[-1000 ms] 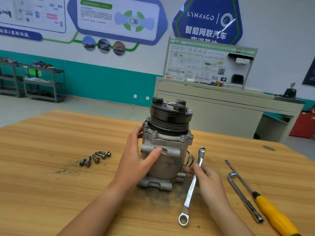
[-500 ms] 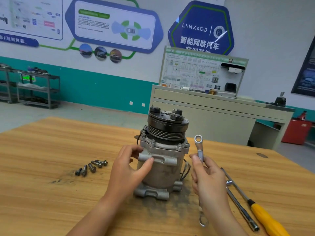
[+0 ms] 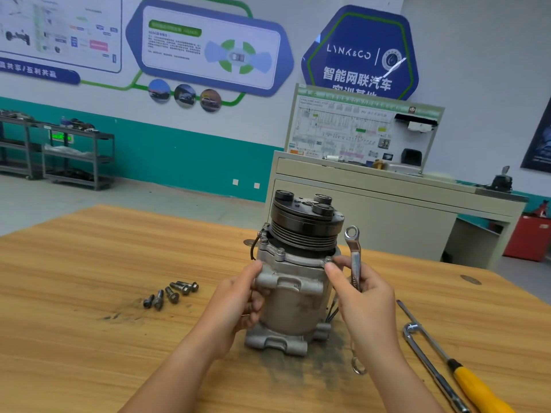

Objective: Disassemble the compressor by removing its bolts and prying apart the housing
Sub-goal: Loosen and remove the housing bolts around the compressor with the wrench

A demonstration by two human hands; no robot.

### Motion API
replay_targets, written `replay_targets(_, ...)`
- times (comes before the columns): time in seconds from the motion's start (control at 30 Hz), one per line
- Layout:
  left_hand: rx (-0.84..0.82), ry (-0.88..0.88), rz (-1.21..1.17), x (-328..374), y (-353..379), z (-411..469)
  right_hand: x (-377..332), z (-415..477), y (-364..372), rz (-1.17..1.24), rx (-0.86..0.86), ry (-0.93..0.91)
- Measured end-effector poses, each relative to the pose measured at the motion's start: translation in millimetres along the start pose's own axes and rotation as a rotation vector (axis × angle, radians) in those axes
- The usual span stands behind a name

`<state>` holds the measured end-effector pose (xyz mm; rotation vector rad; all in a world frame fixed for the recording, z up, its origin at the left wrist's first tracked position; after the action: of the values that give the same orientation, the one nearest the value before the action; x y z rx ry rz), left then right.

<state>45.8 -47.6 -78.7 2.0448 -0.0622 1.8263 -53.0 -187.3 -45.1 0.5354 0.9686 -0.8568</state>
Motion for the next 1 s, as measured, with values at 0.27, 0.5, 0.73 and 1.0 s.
replay_targets(0.27,-0.061,-0.033,-0.025,8.7,3.6,-5.0,-3.6,4.4,-0.2,-0.039,-0.009,-0.016)
replay_targets(0.5,-0.103,-0.122,-0.085,7.0,8.9,-10.3,4.5,15.6,-5.6,-0.021,-0.017,0.044)
replay_targets(0.73,-0.295,-0.041,0.146,5.7,22.0,-33.0,10.8,21.0,-14.7,0.019,0.061,0.145)
replay_targets(1.0,0.144,0.38,0.272,30.3,-12.7,-8.5,15.9,-5.1,-12.9,0.118,0.046,0.293)
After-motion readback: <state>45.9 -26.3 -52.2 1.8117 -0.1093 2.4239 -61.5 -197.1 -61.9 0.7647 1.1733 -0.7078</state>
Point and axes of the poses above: each hand's wrist, its own z-axis towards the middle knuckle, its own y-axis out of the palm, x = y × z, the point moved 2 cm from there along z, towards the middle knuckle, and after that the axes turned 7 degrees about x, right-handed, at the moved point
